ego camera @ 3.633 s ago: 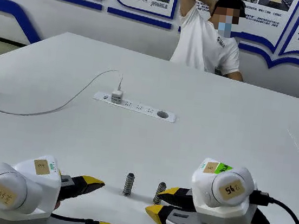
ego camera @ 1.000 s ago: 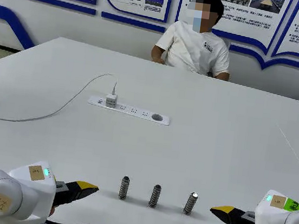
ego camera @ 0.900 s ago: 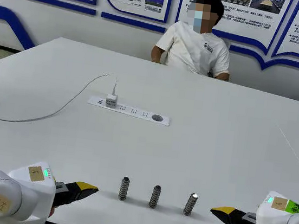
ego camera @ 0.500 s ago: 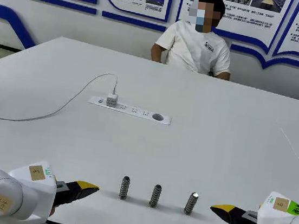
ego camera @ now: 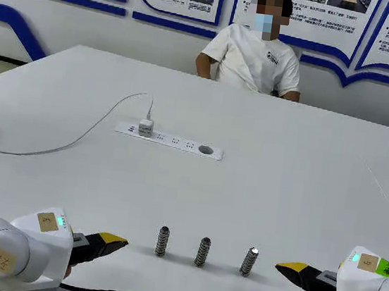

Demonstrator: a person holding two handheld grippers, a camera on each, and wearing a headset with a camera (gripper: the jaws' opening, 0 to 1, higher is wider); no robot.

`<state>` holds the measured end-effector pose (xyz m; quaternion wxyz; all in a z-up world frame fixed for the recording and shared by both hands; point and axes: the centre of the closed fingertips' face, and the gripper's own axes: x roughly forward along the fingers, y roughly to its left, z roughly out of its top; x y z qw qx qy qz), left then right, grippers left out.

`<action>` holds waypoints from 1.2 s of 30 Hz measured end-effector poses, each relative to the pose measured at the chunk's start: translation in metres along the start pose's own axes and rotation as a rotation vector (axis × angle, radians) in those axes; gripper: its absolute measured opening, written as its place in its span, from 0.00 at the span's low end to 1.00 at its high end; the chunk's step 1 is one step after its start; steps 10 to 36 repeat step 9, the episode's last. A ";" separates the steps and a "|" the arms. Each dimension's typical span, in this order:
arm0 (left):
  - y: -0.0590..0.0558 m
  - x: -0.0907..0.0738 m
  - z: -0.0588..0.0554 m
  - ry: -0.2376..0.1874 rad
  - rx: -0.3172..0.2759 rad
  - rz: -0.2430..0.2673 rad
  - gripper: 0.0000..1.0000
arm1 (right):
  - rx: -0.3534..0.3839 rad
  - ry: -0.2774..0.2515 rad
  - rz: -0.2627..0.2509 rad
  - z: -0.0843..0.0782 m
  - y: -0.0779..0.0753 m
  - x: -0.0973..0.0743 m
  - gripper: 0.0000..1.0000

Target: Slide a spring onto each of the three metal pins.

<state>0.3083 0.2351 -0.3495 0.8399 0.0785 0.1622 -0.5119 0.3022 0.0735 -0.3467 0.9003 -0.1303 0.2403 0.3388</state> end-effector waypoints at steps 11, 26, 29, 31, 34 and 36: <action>-0.001 0.000 0.000 0.001 0.000 0.000 0.63 | 0.001 -0.004 -0.005 0.001 -0.001 -0.001 0.53; -0.001 0.000 0.000 0.001 0.000 0.000 0.63 | 0.001 -0.004 -0.005 0.001 -0.001 -0.001 0.53; -0.001 0.000 0.000 0.001 0.000 0.000 0.63 | 0.001 -0.004 -0.005 0.001 -0.001 -0.001 0.53; -0.001 0.000 0.000 0.001 0.000 0.000 0.63 | 0.001 -0.004 -0.005 0.001 -0.001 -0.001 0.53; -0.001 0.000 0.000 0.001 0.000 0.000 0.63 | 0.001 -0.004 -0.005 0.001 -0.001 -0.001 0.53; -0.001 0.000 0.000 0.001 0.000 0.000 0.63 | 0.001 -0.004 -0.005 0.001 -0.001 -0.001 0.53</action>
